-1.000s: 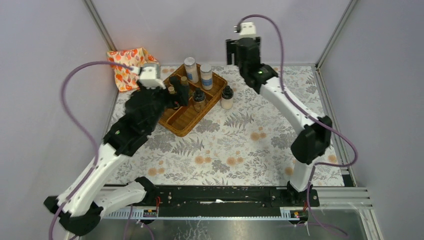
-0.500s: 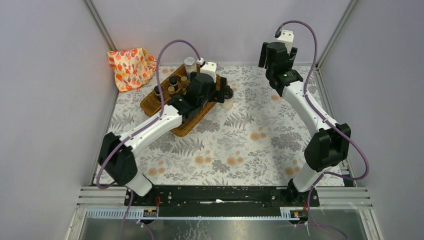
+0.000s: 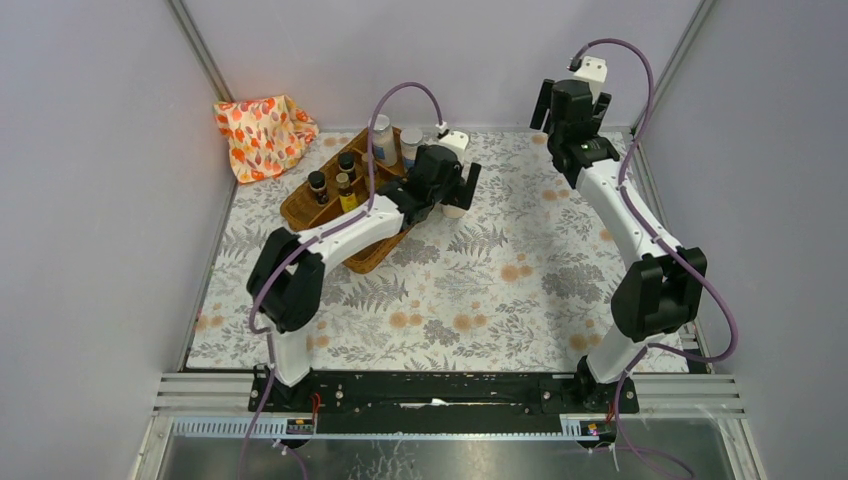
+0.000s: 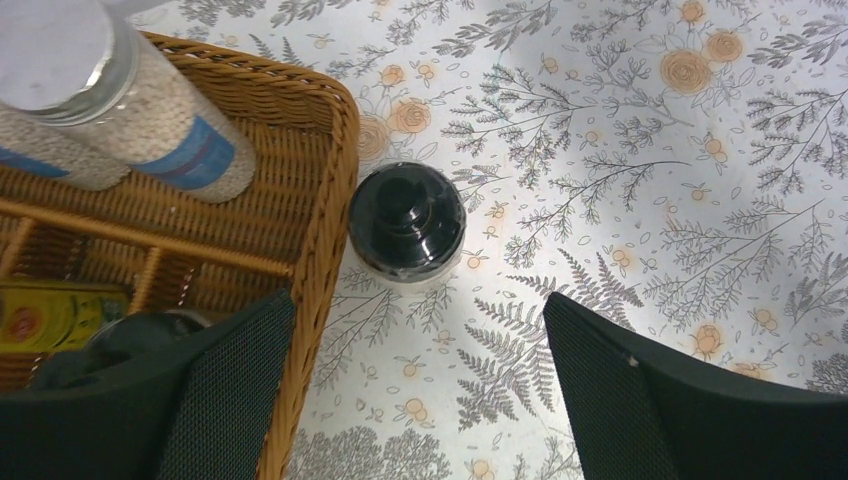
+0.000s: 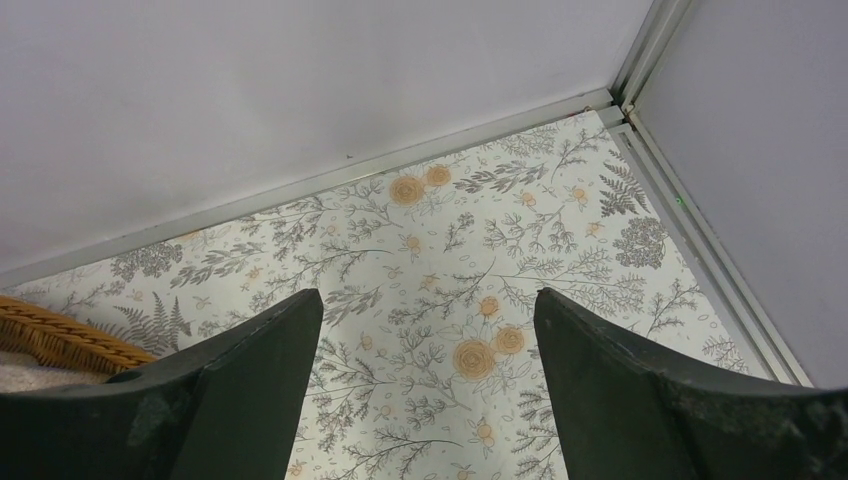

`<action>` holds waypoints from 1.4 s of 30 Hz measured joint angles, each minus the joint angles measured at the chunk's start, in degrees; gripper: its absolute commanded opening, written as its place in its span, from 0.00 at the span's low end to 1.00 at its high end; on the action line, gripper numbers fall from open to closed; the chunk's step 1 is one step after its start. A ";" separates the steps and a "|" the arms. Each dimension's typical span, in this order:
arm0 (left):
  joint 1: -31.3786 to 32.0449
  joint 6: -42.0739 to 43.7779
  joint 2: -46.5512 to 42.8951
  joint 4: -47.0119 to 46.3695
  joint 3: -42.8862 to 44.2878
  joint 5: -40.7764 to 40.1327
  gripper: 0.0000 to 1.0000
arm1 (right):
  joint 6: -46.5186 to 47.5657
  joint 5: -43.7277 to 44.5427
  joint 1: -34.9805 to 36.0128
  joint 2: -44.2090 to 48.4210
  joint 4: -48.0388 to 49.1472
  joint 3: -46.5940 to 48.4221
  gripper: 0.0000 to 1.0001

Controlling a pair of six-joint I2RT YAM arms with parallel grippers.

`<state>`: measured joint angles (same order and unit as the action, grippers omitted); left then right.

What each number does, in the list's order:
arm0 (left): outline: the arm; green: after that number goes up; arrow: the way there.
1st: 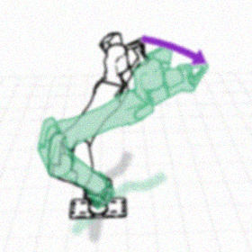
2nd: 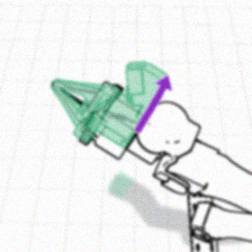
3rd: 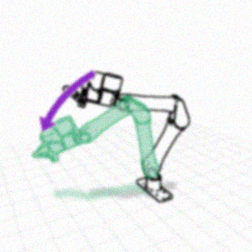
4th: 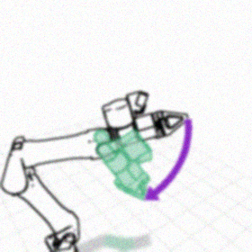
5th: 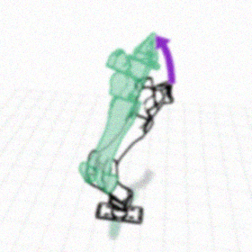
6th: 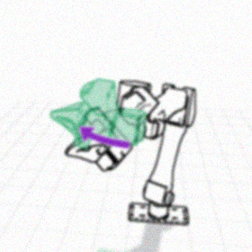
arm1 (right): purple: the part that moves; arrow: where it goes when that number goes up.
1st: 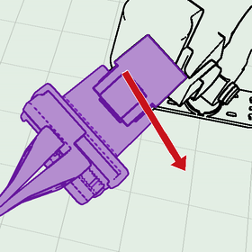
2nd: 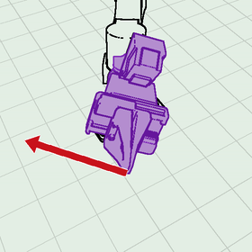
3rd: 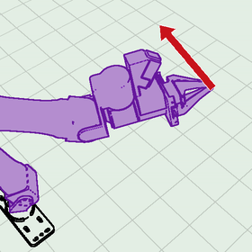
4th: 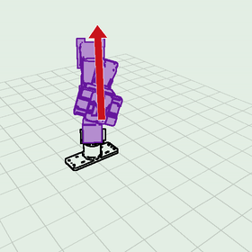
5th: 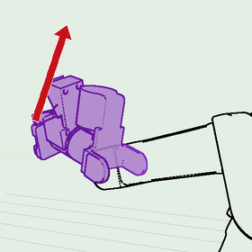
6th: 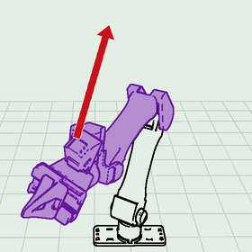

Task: Organize the condiment bottles
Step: Pick up the bottle from the center of the board.

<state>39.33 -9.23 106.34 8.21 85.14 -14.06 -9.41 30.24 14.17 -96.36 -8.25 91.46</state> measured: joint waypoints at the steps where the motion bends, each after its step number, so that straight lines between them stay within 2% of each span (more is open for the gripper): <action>1: -0.02 0.00 1.14 -0.04 0.66 0.33 0.99 | -0.02 -0.11 -0.20 -0.04 0.04 0.00 0.85; 15: -2.45 -0.33 9.99 -2.21 5.18 3.54 0.99 | -0.11 -3.04 -1.22 -3.26 0.37 0.63 0.85; 26: -5.29 -1.18 14.29 -3.50 9.01 5.53 0.99 | -0.07 -4.31 -1.22 -5.88 0.44 4.04 0.85; 38: -5.42 -2.29 16.76 -3.54 10.45 7.80 0.99 | -0.09 -4.44 -1.38 -8.20 0.44 5.07 0.85; 40: -5.42 -2.45 17.07 -3.67 10.69 8.04 0.96 | -0.09 -4.44 -1.44 -8.22 0.48 5.07 0.85; 42: -5.42 -2.62 17.31 -3.74 10.75 8.46 0.86 | -0.09 -4.44 -1.49 -8.24 0.50 5.07 0.85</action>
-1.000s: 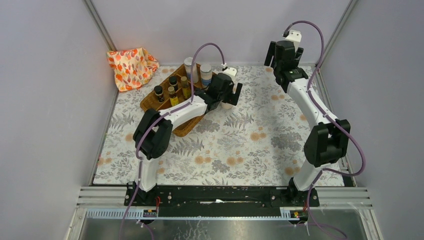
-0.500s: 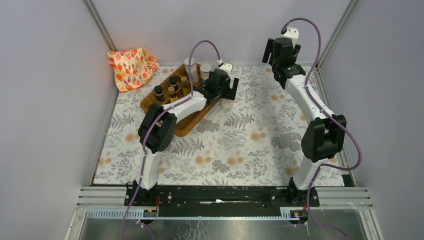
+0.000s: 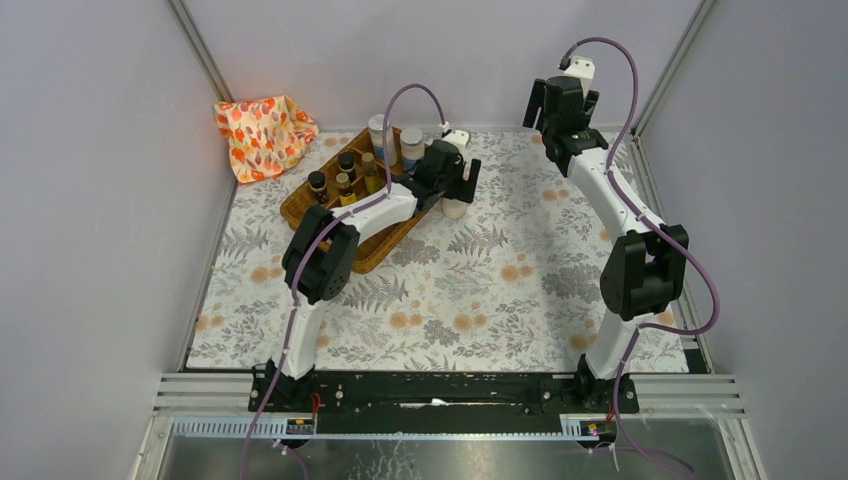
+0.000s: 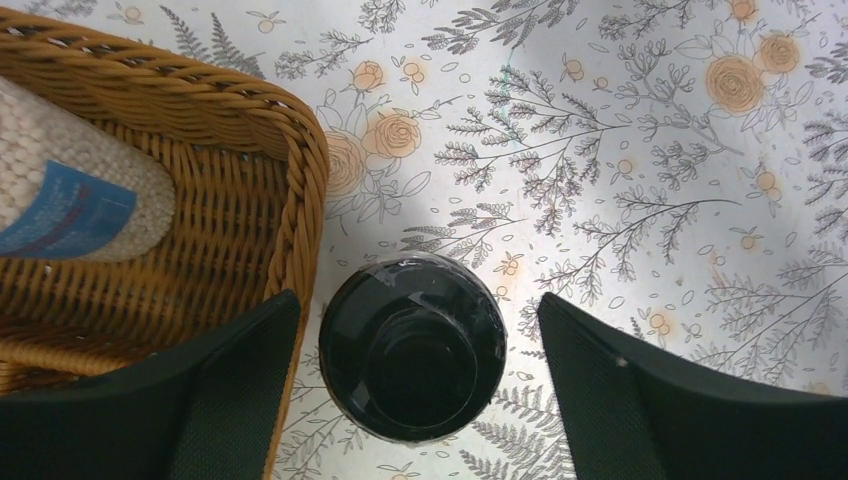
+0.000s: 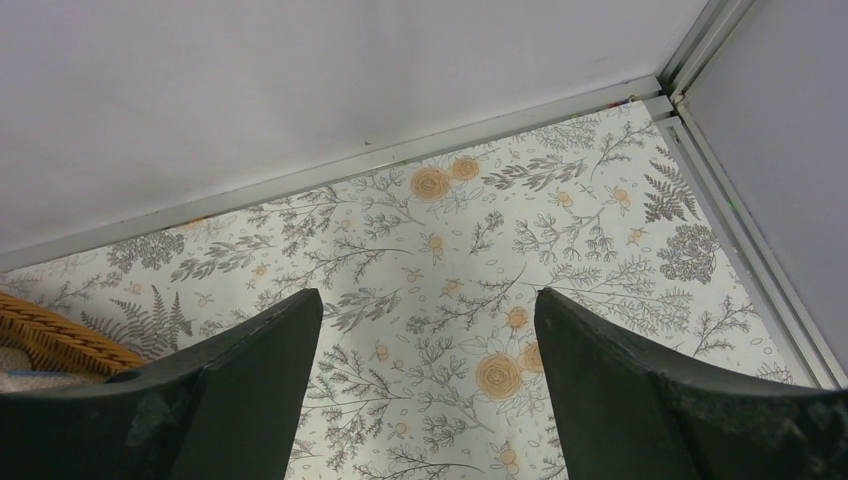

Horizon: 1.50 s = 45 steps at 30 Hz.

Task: Organize the condiment bottles
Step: Pick up the bottle from the center of the board.

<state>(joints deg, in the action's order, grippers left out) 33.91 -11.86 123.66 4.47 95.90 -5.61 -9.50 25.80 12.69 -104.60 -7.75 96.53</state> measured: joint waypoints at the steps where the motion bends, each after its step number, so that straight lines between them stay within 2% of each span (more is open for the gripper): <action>1: 0.00 -0.11 0.11 0.00 0.00 0.26 0.79 | 0.00 0.00 -0.02 0.00 0.07 0.00 0.85; 3: 0.00 -0.33 0.35 -0.07 0.00 0.66 0.72 | 0.00 0.00 -0.09 0.00 0.52 0.00 0.85; 7: 0.00 -0.15 0.50 -0.26 0.02 0.79 0.43 | -0.04 0.02 -0.22 0.02 0.90 0.00 0.85; 9: 0.00 -0.24 0.50 -0.24 0.09 0.74 0.23 | -0.11 0.00 -0.28 0.02 0.90 0.00 0.85; 10: 0.00 -0.24 0.50 -0.24 0.09 0.74 0.00 | -0.42 0.00 -0.37 0.00 0.96 0.00 0.85; 21: 0.94 0.04 0.17 0.15 -0.04 -1.16 0.00 | -1.03 -0.02 -0.37 0.17 1.22 -1.79 0.85; 29: 3.34 1.64 -3.61 3.30 -0.50 -3.74 0.00 | -2.10 -0.07 -0.37 2.25 1.22 -3.58 0.85; 37: 4.68 2.56 -12.28 3.39 -2.60 -6.91 0.00 | -2.95 -0.09 -0.37 5.49 1.36 -5.49 0.84; 45: 4.79 1.79 -27.36 4.35 -14.32 -12.15 0.00 | -3.02 -0.37 -0.37 8.41 1.22 -7.89 0.85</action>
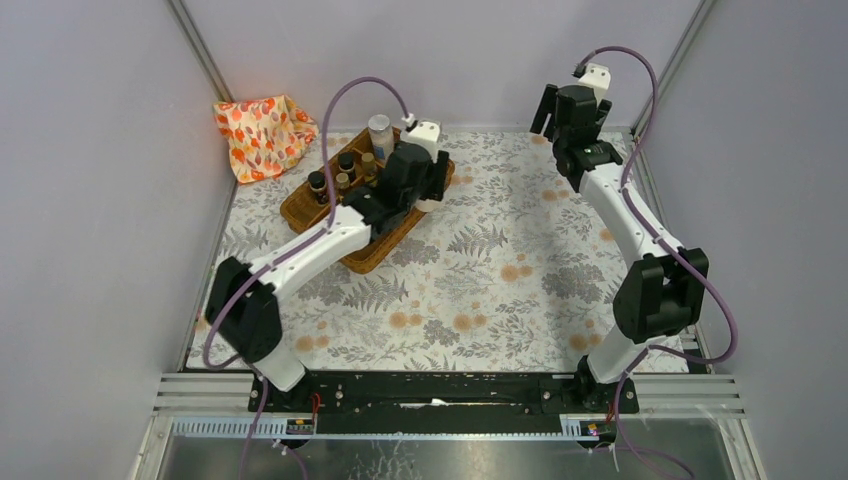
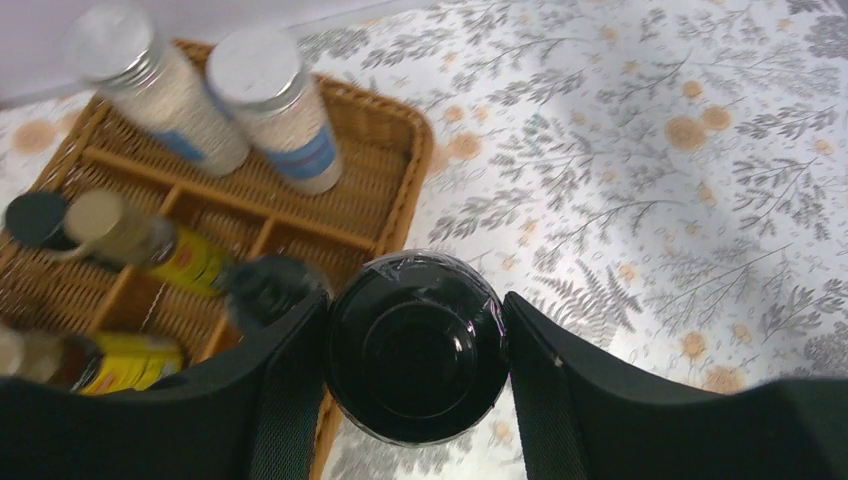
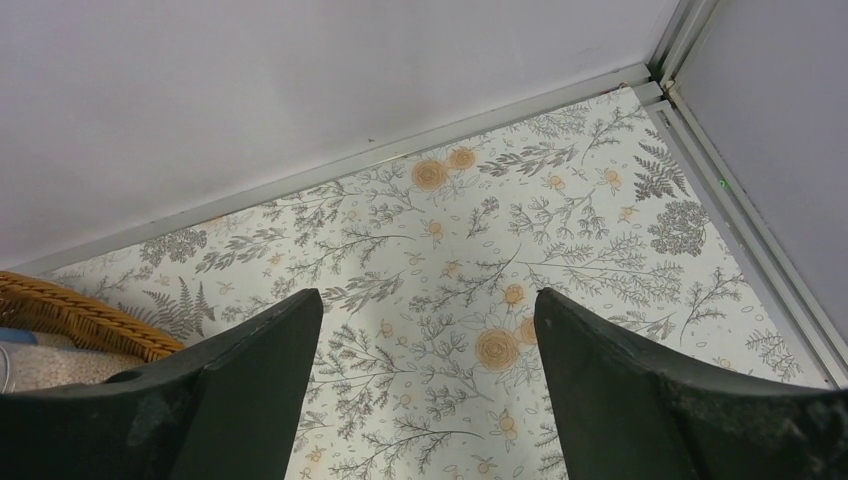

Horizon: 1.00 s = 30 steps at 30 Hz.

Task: Organize the condiment bottles
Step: Place the bottle in the storage box.

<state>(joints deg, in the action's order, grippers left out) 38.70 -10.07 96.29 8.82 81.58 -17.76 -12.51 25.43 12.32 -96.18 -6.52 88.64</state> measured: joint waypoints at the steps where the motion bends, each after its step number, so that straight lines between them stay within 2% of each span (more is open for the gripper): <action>1: 0.00 -0.37 -2.34 0.37 -2.19 -0.83 0.00 | 0.00 -0.04 0.00 0.39 0.00 -0.31 0.85; 8: 0.00 -3.10 -15.37 4.07 -10.86 -5.90 0.00 | 0.04 -0.11 0.07 2.84 0.00 -2.73 0.85; 14: 0.00 -4.96 -22.64 5.20 -15.80 -9.57 0.00 | 0.24 -0.13 0.46 3.15 0.00 -3.06 0.85; 30: -0.61 -7.13 -24.76 3.72 -27.85 -14.78 0.00 | 0.72 -1.16 2.32 3.15 0.22 -3.41 0.85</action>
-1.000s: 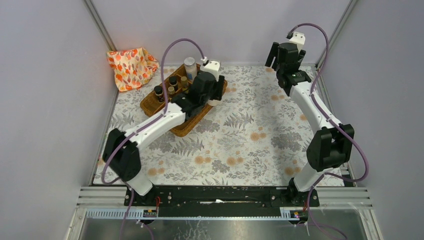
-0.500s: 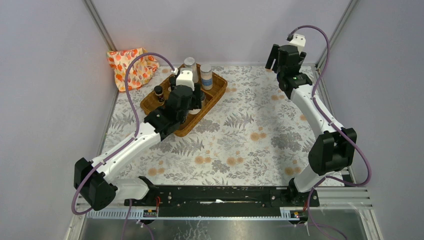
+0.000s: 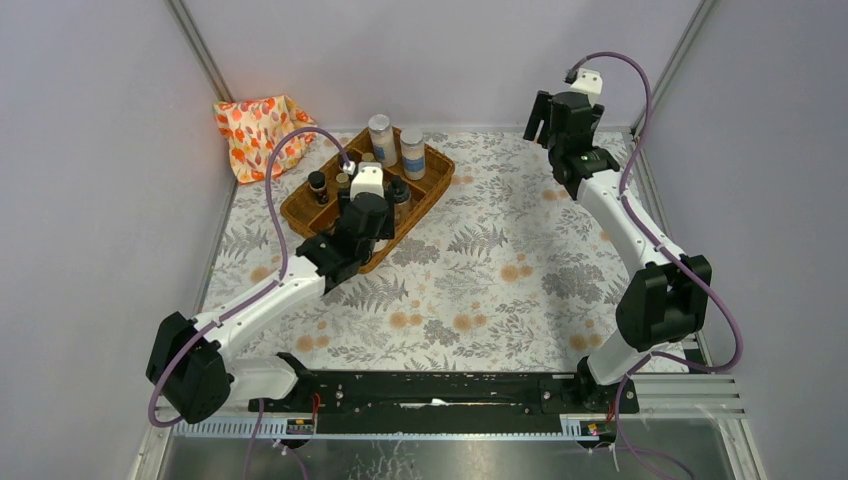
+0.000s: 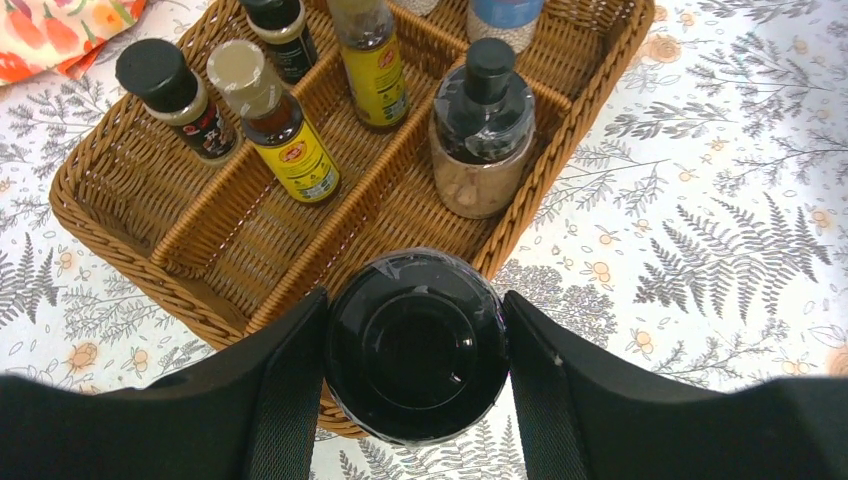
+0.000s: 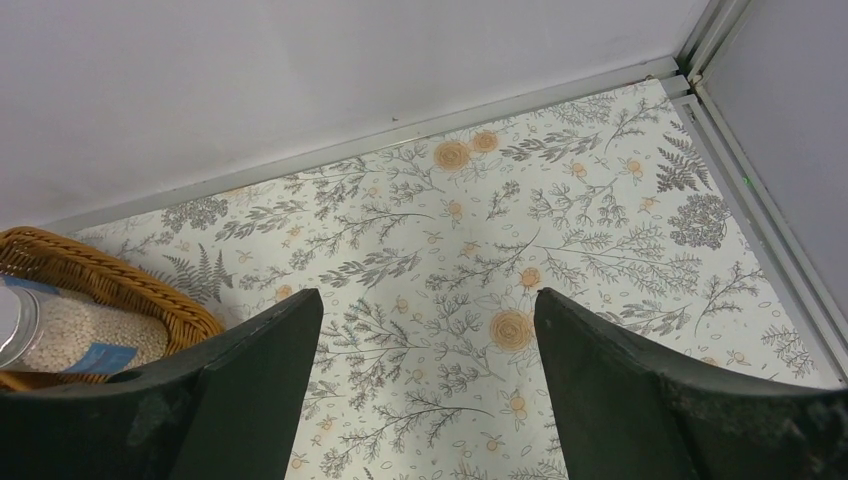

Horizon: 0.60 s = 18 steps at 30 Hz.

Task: Organize the condiment bottles
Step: Place the bottle in the storage box.

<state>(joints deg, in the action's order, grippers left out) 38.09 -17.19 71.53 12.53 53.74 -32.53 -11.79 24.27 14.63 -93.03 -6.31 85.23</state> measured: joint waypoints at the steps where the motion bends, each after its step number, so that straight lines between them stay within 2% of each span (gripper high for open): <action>1: -0.15 0.04 0.00 -0.33 -0.46 0.00 0.00 | 0.00 0.00 0.04 0.00 0.00 -0.02 0.85; 18: -5.35 1.20 0.79 -10.56 -4.79 0.92 0.00 | 1.03 -1.25 0.11 -0.22 0.98 -0.02 0.85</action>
<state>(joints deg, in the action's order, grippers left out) 32.73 -15.99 72.31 1.98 48.95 -31.62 -10.76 23.03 14.74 -93.25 -5.32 85.21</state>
